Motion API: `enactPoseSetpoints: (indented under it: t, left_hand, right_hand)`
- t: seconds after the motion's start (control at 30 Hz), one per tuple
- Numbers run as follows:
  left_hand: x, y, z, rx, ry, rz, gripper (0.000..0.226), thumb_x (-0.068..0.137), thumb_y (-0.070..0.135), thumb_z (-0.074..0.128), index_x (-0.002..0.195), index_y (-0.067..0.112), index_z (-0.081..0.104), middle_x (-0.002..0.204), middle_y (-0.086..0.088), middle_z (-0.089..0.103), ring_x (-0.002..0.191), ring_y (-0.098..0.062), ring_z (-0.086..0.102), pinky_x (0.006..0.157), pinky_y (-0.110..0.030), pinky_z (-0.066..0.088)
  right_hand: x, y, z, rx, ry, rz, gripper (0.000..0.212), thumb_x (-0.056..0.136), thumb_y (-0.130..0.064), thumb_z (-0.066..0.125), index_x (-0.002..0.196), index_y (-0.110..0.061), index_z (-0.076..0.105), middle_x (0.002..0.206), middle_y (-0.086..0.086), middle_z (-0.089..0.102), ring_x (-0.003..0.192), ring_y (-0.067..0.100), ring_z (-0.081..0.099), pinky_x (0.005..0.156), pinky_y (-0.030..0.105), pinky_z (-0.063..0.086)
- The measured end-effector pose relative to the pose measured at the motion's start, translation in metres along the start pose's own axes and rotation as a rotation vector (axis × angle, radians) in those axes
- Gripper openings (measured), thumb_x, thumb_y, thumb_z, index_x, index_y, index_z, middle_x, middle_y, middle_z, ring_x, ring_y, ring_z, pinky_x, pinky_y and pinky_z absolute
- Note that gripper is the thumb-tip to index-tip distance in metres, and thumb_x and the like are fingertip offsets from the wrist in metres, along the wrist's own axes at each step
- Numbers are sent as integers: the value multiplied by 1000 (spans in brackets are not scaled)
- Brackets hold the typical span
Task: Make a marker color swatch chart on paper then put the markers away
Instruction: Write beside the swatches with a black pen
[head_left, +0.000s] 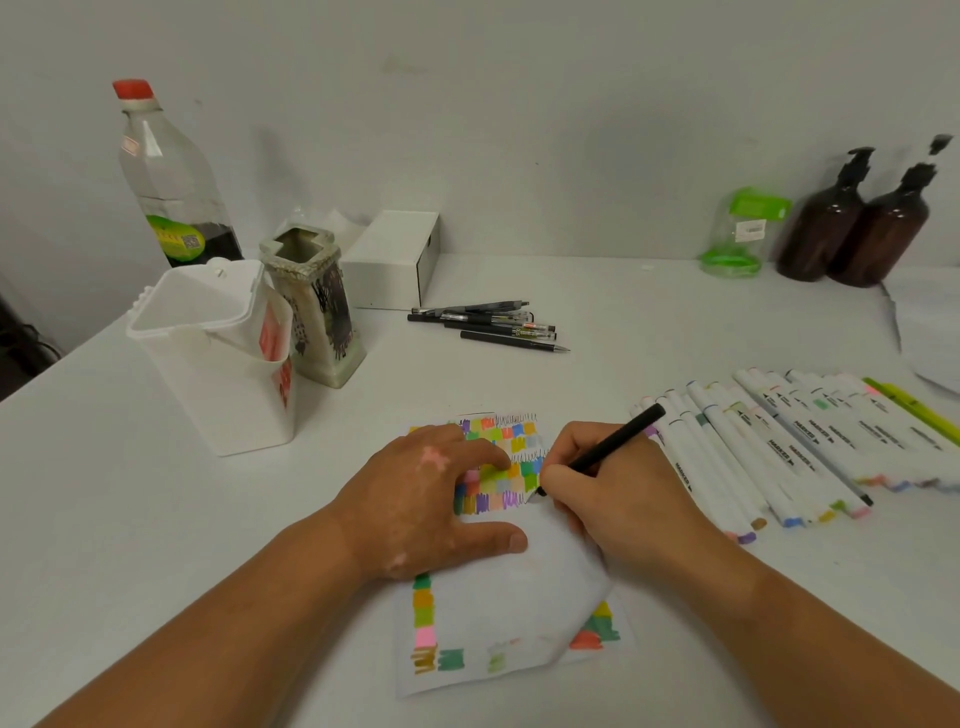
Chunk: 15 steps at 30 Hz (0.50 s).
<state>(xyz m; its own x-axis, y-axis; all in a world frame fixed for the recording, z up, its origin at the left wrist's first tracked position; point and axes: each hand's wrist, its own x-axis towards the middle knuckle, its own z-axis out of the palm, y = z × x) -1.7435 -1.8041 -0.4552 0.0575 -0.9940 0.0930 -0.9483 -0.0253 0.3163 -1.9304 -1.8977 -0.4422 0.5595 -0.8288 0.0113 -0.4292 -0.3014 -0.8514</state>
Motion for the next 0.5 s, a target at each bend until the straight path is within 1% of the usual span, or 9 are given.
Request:
enactPoseSetpoints:
  t: [0.07, 0.2, 0.33, 0.37, 0.43, 0.47, 0.5]
  left_hand:
    - [0, 0, 0, 1, 1, -1, 80, 66, 92, 49, 132, 47, 48, 106, 21, 54, 96, -3, 51, 81, -19, 42]
    - [0, 1, 0, 6, 10, 5, 80, 67, 91, 51, 132, 46, 49, 105, 23, 53, 96, -2, 50, 81, -19, 41]
    - [0, 1, -1, -8, -2, -11, 83, 65, 92, 52, 135, 47, 44, 104, 26, 49, 97, -2, 49, 83, -19, 42]
    - [-1, 1, -1, -12, -4, -18, 85, 65, 92, 52, 137, 48, 41, 107, 27, 50, 98, -1, 49, 85, -20, 43]
    - [-1, 1, -1, -40, -7, -45, 91, 64, 92, 53, 141, 50, 32, 114, 30, 47, 102, 0, 49, 88, -19, 43]
    - [-1, 2, -1, -64, -9, -63, 89, 65, 90, 54, 141, 50, 30, 113, 32, 44, 101, 0, 51, 86, -17, 42]
    - [-1, 2, -2, -85, -7, -80, 82, 70, 86, 56, 138, 49, 31, 107, 32, 45, 96, -1, 53, 81, -14, 42]
  right_hand:
    - [1, 0, 0, 1, 19, 2, 10, 81, -19, 70, 72, -22, 68, 60, -10, 66, 51, 0, 58, 47, 10, 41]
    - [1, 0, -2, -15, 6, -2, 13, 82, -18, 70, 70, -21, 67, 58, -12, 64, 53, -1, 57, 47, 10, 41]
    - [1, -1, -2, -41, 9, -12, 16, 82, -18, 69, 67, -22, 65, 56, -14, 61, 54, -2, 56, 47, 11, 41]
    - [1, -1, -3, -38, 25, -17, 17, 83, -17, 69, 67, -21, 64, 55, -14, 61, 54, -2, 56, 47, 11, 40]
    - [3, 0, -6, 15, 107, -28, 17, 84, -13, 69, 69, -20, 66, 55, -14, 62, 52, -2, 57, 46, 9, 40]
    - [4, 0, -9, 61, 148, -31, 17, 85, -11, 68, 71, -19, 66, 54, -12, 62, 50, -1, 57, 45, 9, 40]
    - [5, 1, -12, 118, 174, -30, 17, 87, -8, 66, 72, -17, 66, 53, -9, 62, 47, 1, 56, 45, 10, 40]
